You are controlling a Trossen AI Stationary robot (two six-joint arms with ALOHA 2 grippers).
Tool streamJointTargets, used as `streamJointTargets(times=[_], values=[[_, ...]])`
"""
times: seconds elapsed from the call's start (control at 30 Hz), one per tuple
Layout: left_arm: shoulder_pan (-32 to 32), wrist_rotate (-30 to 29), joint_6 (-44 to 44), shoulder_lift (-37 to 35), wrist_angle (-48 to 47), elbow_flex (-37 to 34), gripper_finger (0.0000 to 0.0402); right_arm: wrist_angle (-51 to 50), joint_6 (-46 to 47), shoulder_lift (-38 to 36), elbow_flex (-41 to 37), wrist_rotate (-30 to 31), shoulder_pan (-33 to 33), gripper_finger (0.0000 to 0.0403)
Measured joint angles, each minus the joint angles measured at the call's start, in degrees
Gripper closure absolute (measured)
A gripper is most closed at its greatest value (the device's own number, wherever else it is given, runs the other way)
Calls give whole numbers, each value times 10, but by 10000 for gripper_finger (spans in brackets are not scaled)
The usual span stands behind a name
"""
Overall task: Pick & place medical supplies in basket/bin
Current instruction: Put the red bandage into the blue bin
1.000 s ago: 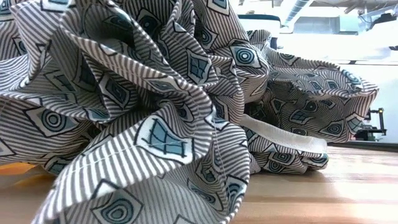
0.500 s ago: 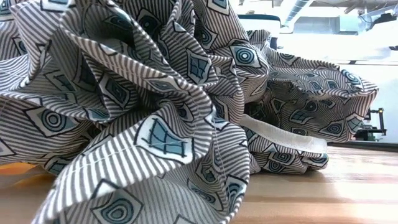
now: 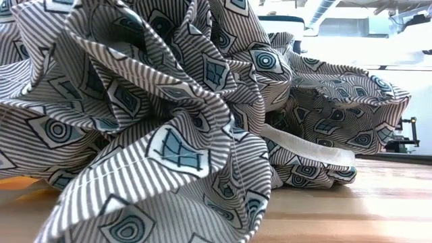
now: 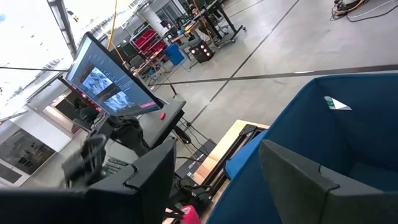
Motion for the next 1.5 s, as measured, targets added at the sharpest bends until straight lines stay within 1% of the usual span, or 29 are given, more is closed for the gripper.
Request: streamJointTargets(times=[0.17,0.33,0.43,0.53,0.67,0.8,0.9,1.1,1.5], values=[[0,-22,-4,56,-13,0,398,0,0,0,0,0,0,175],[-1,-23,-5,77,-12,0,398,0,0,0,0,0,0,175],[0,-25,-8,73,-3,-6,395,0,0,0,0,0,0,175],[0,-23,-10,66,20,-27,392,-1,0,0,0,0,0,175],[1,1,-37,60,32,-53,392,-3,0,0,0,0,1,175],[1,3,-50,59,38,-63,392,-3,0,0,0,0,1,175],[1,-4,-50,59,40,-69,392,-3,0,0,0,0,1,175],[1,-38,-52,59,61,-90,395,-5,0,0,0,0,1,175],[1,-45,-69,59,121,-151,396,-15,1,0,0,3,1,175]])
